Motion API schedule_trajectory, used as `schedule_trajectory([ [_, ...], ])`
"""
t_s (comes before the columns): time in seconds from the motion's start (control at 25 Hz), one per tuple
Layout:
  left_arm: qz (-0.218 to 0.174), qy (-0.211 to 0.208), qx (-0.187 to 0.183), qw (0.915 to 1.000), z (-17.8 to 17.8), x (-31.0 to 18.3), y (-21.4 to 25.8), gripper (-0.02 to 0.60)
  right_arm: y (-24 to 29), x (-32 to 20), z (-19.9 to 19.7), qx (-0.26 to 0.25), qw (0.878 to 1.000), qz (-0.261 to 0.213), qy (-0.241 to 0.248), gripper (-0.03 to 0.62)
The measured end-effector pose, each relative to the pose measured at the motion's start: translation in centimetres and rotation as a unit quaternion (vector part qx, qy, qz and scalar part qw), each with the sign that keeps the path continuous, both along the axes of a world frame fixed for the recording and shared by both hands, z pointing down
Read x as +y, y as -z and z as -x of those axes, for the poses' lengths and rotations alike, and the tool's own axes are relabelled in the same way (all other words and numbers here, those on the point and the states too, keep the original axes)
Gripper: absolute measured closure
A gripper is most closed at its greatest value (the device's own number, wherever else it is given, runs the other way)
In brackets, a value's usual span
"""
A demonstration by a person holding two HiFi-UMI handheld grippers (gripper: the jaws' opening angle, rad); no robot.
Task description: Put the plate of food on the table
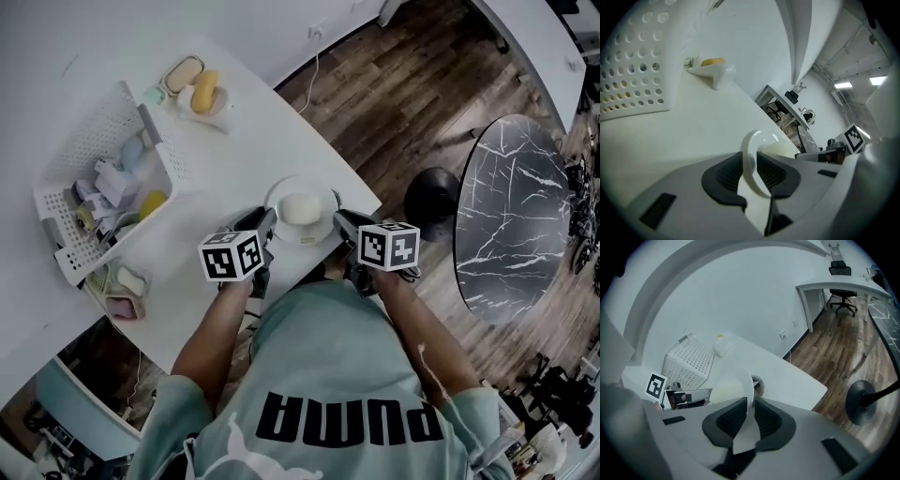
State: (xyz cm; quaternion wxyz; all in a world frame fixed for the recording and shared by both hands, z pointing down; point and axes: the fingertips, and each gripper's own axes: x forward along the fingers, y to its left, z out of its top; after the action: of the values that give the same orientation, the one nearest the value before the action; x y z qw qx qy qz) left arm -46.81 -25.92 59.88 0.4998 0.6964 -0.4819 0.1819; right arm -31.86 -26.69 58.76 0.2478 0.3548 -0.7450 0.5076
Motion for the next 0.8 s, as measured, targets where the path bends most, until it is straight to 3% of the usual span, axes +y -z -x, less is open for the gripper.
schedule_trajectory([
  [0.48, 0.027, 0.021, 0.053, 0.9980, -0.4, 0.0, -0.4, 0.525, -0.6, 0.5, 0.6, -0.077, 0.994, 0.059, -0.045, 0.557],
  [0.8, 0.027, 0.034, 0.070, 0.9966, -1.0, 1.0, 0.1, 0.531, 0.1, 0.8, -0.2, -0.084, 0.993, 0.052, -0.059, 0.559],
])
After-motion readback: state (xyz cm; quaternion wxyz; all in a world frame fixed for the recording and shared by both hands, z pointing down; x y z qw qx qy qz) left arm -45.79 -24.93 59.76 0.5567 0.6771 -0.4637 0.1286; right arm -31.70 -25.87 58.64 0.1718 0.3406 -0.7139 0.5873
